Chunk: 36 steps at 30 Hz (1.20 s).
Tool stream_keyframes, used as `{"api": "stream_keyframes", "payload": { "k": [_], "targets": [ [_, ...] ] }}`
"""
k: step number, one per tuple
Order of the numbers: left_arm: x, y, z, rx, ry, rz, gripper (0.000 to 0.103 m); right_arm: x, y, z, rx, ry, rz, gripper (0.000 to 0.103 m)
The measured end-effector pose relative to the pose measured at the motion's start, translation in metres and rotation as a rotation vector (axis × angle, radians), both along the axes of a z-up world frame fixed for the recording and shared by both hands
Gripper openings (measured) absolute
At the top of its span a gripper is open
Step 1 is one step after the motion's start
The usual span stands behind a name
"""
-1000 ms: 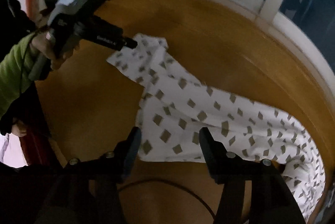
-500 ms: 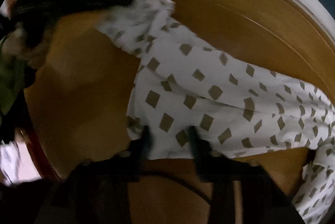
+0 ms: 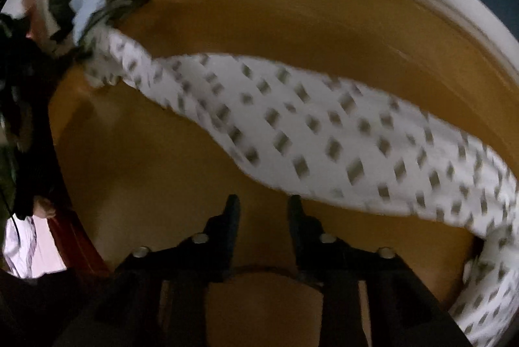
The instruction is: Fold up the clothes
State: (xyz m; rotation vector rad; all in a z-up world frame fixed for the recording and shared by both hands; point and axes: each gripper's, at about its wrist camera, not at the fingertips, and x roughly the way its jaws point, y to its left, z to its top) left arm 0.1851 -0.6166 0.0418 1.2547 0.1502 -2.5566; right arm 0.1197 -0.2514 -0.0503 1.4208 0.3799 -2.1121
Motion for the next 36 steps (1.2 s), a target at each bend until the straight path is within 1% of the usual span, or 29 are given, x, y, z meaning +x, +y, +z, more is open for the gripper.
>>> {"api": "stream_keyframes", "payload": {
  "k": [1,4,5,8,13,15,18,21,22,23,25,27,29,30,32,33,34,35,36],
  "targets": [
    [0.009,-0.002,-0.006,0.024,-0.001,0.02,0.008,-0.005,-0.007,0.001,-0.005,0.013,0.011,0.035],
    [0.033,-0.007,-0.012,0.07,-0.002,0.077,0.009,-0.016,-0.037,0.009,-0.058,0.025,0.066,0.036],
    [0.037,-0.009,-0.012,0.073,-0.007,0.089,0.013,-0.02,-0.045,0.008,-0.071,0.022,0.077,0.036],
    [0.051,-0.011,-0.011,0.057,-0.013,0.124,0.013,-0.03,-0.073,0.0,-0.099,-0.008,0.104,0.036],
    [0.094,-0.01,0.005,0.034,-0.006,0.202,0.015,-0.031,-0.093,-0.018,-0.072,-0.043,0.125,0.036],
    [0.098,-0.017,0.005,0.055,0.007,0.211,0.015,-0.033,-0.095,-0.025,-0.07,-0.029,0.106,0.036],
    [0.09,-0.011,0.011,0.1,0.033,0.165,0.015,-0.043,-0.086,-0.023,-0.073,-0.007,0.061,0.036],
    [0.064,0.002,0.009,0.118,0.033,0.091,0.015,-0.057,-0.067,-0.026,-0.016,0.016,-0.009,0.036],
    [0.055,0.007,0.008,0.121,0.03,0.064,0.015,-0.059,-0.062,-0.031,-0.001,-0.005,-0.019,0.036],
    [0.046,0.015,0.006,0.122,0.023,0.039,0.015,-0.061,-0.057,-0.036,0.017,-0.022,-0.025,0.036],
    [0.031,0.032,0.0,0.117,0.004,-0.005,0.015,-0.048,-0.049,-0.041,0.08,0.0,0.013,0.036],
    [0.027,0.045,-0.006,0.134,-0.014,-0.034,0.015,-0.035,-0.039,-0.043,0.137,0.004,0.033,0.035],
    [0.024,0.057,-0.012,0.161,-0.033,-0.058,0.015,-0.026,-0.02,-0.042,0.177,-0.03,0.024,0.035],
    [0.025,0.061,-0.016,0.184,-0.044,-0.065,0.015,-0.023,-0.009,-0.043,0.192,-0.055,0.015,0.035],
    [0.026,0.07,-0.027,0.245,-0.077,-0.089,0.015,-0.023,0.0,-0.04,0.228,-0.073,-0.005,0.035],
    [0.028,0.075,-0.03,0.254,-0.088,-0.096,0.017,-0.023,0.003,-0.037,0.249,-0.077,-0.017,0.035],
    [0.029,0.081,-0.029,0.246,-0.088,-0.104,0.019,-0.024,0.007,-0.035,0.27,-0.082,-0.028,0.035],
    [0.031,0.086,-0.028,0.239,-0.089,-0.111,0.024,-0.024,0.008,-0.032,0.283,-0.082,-0.037,0.035],
    [0.033,0.091,-0.027,0.231,-0.089,-0.119,0.026,-0.023,0.001,-0.023,0.247,-0.059,-0.02,0.035]
  ]
}}
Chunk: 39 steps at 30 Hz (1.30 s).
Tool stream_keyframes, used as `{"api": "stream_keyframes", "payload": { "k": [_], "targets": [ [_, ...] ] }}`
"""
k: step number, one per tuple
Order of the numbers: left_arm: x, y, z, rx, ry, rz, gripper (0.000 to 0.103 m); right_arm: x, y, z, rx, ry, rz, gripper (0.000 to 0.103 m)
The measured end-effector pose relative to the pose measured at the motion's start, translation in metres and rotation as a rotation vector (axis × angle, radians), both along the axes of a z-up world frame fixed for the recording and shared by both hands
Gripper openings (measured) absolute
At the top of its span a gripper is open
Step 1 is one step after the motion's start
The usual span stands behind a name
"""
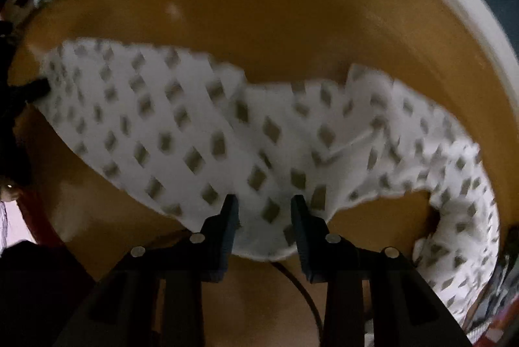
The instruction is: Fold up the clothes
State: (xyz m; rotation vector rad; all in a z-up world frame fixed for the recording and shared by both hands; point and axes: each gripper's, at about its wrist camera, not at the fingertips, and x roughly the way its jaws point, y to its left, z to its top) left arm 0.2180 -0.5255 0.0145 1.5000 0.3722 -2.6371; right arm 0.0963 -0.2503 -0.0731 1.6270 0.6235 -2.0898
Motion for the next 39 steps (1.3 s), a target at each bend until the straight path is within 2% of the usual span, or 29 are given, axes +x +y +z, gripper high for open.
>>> {"api": "stream_keyframes", "payload": {
  "k": [3,4,6,10,14,18,19,20,22,25,27,28,29,30,31,33,35,37,39],
  "targets": [
    [0.003,0.007,0.004,-0.009,0.005,0.0,0.026,0.002,-0.043,0.024,-0.132,0.049,0.116,0.039],
    [0.004,0.008,0.005,-0.008,0.007,0.006,0.026,0.002,-0.062,0.029,-0.161,0.062,0.167,0.044],
    [0.006,0.004,0.005,0.01,0.015,0.035,0.026,0.004,-0.105,0.028,-0.192,0.076,0.3,0.046],
    [0.017,-0.004,0.002,0.027,0.01,0.093,0.026,0.0,-0.185,0.007,-0.189,0.016,0.498,0.046],
    [0.027,-0.004,-0.001,0.032,0.012,0.136,0.026,0.0,-0.222,-0.007,-0.164,-0.007,0.636,0.046],
    [0.028,-0.001,-0.002,0.029,0.015,0.165,0.026,0.004,-0.247,-0.021,-0.154,-0.044,0.709,0.045],
    [0.028,0.0,-0.002,0.025,0.015,0.167,0.026,0.007,-0.251,-0.02,-0.153,-0.04,0.724,0.023],
    [0.028,0.001,-0.002,0.022,0.015,0.169,0.026,0.011,-0.254,-0.018,-0.152,-0.024,0.739,0.005],
    [0.028,0.003,-0.003,0.012,0.017,0.179,0.026,0.03,-0.254,-0.002,-0.149,0.152,0.752,0.005],
    [0.031,0.008,-0.004,-0.016,0.025,0.203,0.026,0.095,-0.228,0.035,-0.189,0.612,0.804,0.005],
    [0.033,0.009,-0.007,-0.027,0.012,0.217,0.027,0.122,-0.216,0.026,-0.163,0.765,0.853,0.007],
    [0.034,0.01,-0.007,-0.033,0.011,0.221,0.027,0.133,-0.211,0.019,-0.142,0.827,0.875,0.011],
    [0.035,0.01,-0.007,-0.039,0.009,0.225,0.027,0.131,-0.21,0.005,-0.084,0.8,0.887,0.024],
    [0.036,0.011,-0.006,-0.045,0.008,0.229,0.027,0.118,-0.193,-0.005,-0.038,0.749,0.878,0.03],
    [0.036,0.011,-0.006,-0.049,0.008,0.232,0.027,0.107,-0.202,-0.014,-0.013,0.692,0.843,0.033],
    [0.037,0.011,-0.001,-0.05,0.017,0.234,0.027,0.088,-0.199,-0.011,-0.059,0.598,0.718,0.034],
    [0.035,0.011,0.005,-0.061,0.03,0.228,0.027,0.073,-0.183,0.004,-0.136,0.529,0.606,0.049],
    [0.031,0.01,0.015,-0.078,0.055,0.207,0.027,0.06,-0.168,0.015,-0.212,0.438,0.515,0.05],
    [0.027,0.003,0.024,-0.075,0.08,0.172,0.027,0.039,-0.151,0.013,-0.257,0.317,0.42,0.05]
  ]
}}
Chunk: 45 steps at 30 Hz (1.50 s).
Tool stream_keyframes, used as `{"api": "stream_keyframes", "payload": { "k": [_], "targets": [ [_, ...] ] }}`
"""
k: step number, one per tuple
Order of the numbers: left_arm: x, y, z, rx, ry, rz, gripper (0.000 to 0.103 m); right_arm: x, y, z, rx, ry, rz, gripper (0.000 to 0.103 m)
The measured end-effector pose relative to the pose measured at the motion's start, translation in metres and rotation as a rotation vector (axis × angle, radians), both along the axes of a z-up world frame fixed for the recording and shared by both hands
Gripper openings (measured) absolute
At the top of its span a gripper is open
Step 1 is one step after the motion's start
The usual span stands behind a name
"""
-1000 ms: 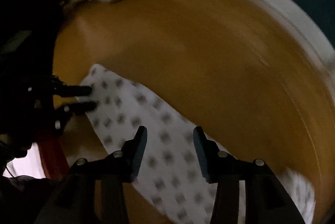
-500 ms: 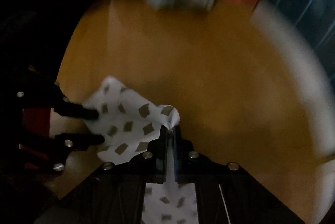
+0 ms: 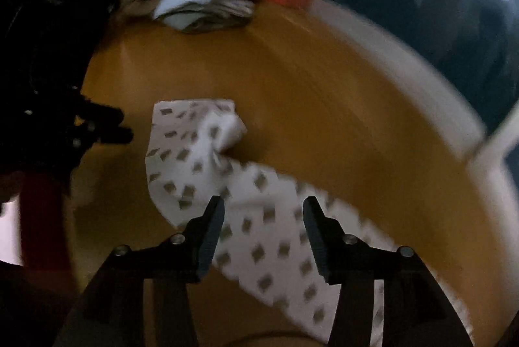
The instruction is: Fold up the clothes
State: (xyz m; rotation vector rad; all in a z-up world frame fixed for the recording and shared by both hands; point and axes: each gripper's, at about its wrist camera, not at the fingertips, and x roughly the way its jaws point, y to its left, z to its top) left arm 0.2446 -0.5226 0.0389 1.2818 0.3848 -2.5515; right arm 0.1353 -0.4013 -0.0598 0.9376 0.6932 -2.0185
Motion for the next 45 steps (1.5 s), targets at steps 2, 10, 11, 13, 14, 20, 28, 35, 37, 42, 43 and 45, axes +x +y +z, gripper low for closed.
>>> {"api": "stream_keyframes", "payload": {
  "k": [2,10,11,13,14,20,28,35,37,42,43,45],
  "targets": [
    [-0.015,-0.009,0.002,0.029,0.002,-0.059,0.027,-0.022,0.015,-0.004,-0.002,-0.093,-0.08,0.05],
    [-0.086,-0.021,-0.026,0.027,-0.127,-0.126,0.028,-0.063,0.098,-0.038,-0.083,-0.353,-0.499,0.05],
    [-0.091,-0.022,-0.027,-0.024,-0.15,-0.11,0.027,-0.059,0.111,-0.041,-0.109,-0.371,-0.531,0.05],
    [-0.103,-0.032,-0.028,-0.1,-0.167,-0.063,0.031,-0.057,0.117,-0.041,-0.113,-0.373,-0.555,0.05],
    [-0.11,-0.042,-0.028,-0.096,-0.169,-0.04,0.031,-0.058,0.114,-0.042,-0.103,-0.361,-0.572,0.05],
    [-0.164,-0.081,-0.028,-0.118,-0.168,0.05,0.03,-0.087,0.076,-0.049,-0.102,-0.332,-0.638,0.05],
    [-0.166,-0.064,-0.015,-0.114,-0.146,0.002,0.03,-0.054,0.106,-0.031,-0.204,-0.35,-0.628,0.048],
    [-0.142,0.03,0.008,-0.074,-0.086,-0.194,0.031,0.007,0.202,0.005,-0.288,-0.324,-0.783,0.049],
    [-0.137,0.066,0.011,-0.036,-0.075,-0.257,0.031,0.026,0.243,0.011,-0.3,-0.311,-0.867,0.049],
    [-0.126,0.175,0.012,0.03,-0.071,-0.461,0.031,0.067,0.357,0.013,-0.393,-0.324,-1.084,0.049],
    [-0.122,0.199,0.011,0.024,-0.07,-0.507,0.031,0.071,0.377,0.01,-0.421,-0.338,-1.116,0.049],
    [-0.116,0.242,0.01,0.008,-0.08,-0.57,0.031,0.079,0.417,0.004,-0.475,-0.365,-1.179,0.049]
  ]
}}
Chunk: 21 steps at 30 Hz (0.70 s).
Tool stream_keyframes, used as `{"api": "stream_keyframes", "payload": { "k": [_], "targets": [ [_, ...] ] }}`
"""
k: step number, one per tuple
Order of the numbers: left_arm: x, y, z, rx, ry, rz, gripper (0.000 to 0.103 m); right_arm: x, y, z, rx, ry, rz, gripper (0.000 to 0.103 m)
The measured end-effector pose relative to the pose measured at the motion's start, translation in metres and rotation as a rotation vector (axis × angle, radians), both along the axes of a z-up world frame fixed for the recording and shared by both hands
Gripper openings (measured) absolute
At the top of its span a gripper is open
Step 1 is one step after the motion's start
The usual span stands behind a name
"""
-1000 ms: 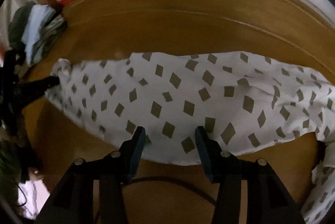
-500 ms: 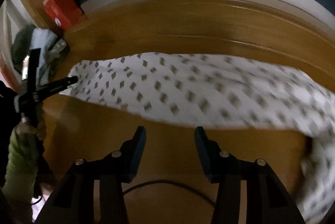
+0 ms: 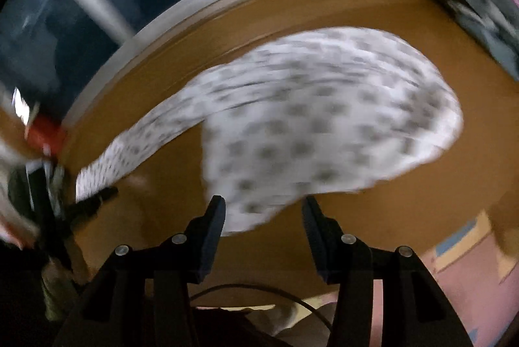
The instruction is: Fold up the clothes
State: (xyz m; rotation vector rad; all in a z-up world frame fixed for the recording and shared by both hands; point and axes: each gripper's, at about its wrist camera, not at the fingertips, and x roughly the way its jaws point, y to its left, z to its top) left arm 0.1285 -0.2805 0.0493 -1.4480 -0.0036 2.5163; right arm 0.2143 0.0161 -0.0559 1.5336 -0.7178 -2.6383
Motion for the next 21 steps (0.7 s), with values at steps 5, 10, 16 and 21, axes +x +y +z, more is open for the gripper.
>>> {"api": "stream_keyframes", "payload": {
  "k": [5,10,16,21],
  "targets": [
    [0.022,0.092,-0.007,0.002,-0.018,-0.054,0.031,0.001,0.075,-0.012,-0.095,-0.027,-0.023,0.049],
    [0.043,0.138,-0.009,0.04,-0.028,0.024,0.031,-0.027,0.126,-0.026,-0.195,-0.108,0.069,0.05],
    [0.068,0.165,-0.017,0.041,-0.046,0.097,0.031,-0.062,0.149,-0.043,-0.305,-0.159,0.135,0.05],
    [0.079,0.18,-0.022,0.06,-0.059,0.133,0.031,-0.083,0.144,-0.035,-0.323,-0.107,0.18,0.004]
  ]
}}
